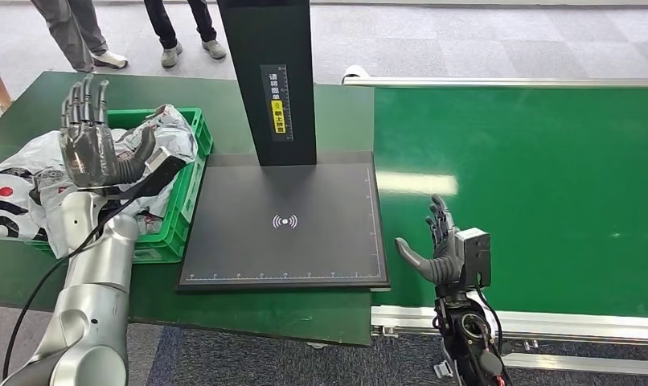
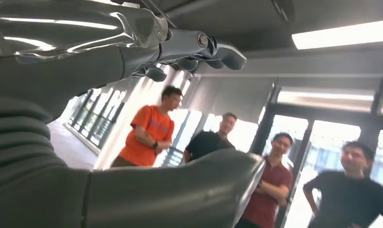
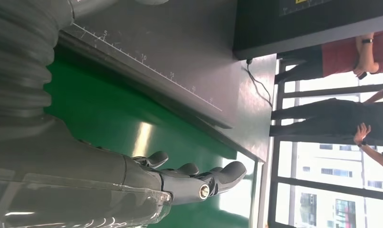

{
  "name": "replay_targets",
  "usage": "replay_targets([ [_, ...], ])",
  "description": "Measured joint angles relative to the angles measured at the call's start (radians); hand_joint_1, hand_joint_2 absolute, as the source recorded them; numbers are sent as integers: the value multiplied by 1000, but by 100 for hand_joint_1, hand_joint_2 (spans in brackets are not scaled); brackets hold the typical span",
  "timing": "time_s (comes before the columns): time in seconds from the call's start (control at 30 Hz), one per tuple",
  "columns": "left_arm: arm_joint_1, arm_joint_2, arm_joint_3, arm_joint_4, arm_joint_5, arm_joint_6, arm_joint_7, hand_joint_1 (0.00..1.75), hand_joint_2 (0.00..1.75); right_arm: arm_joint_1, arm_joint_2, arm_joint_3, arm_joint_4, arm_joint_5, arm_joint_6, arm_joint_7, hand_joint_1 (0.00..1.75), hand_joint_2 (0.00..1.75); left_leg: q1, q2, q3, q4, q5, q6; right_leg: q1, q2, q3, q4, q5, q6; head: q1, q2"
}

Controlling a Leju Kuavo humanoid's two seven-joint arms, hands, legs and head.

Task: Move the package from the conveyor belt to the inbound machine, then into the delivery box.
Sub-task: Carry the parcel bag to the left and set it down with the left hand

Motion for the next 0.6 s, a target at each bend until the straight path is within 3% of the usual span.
replay_targets([
  [0.2, -5, -46, 148, -68, 12, 0, -84, 0, 0, -2, -10, 12, 4, -11, -3, -7, 0, 175, 0, -1, 0, 0, 0, 0, 0, -1, 0, 0, 0, 0, 0, 0],
  [0.33, -29, -64, 187, -13, 286, -1, -140, 0, 0, -2, -17, 15, 4, -14, -2, -12, 0, 175, 0, -2, 0, 0, 0, 0, 0, -2, 0, 0, 0, 0, 0, 0],
  [0.43, -9, -64, 105, 8, 666, -6, -149, 0, 0, -2, -21, 15, 4, -14, 0, -34, 0, 175, 0, -2, 0, 0, 0, 0, 0, -2, 1, 0, 0, 0, 0, 0],
  [0.53, 62, -53, -80, -45, 1035, -24, -151, 0, 0, -3, -26, 15, 4, -16, 3, -65, 0, 175, 0, -3, -1, 0, 0, 0, 0, -2, 0, 0, 0, 0, 0, 0],
  [0.6, 113, -47, -198, -97, 1169, -51, -152, 0, 0, -3, -29, 15, 3, -17, 6, -76, 0, 175, 0, -5, -2, 0, 0, 0, 0, -3, 0, 0, -1, 1, 0, 0],
])
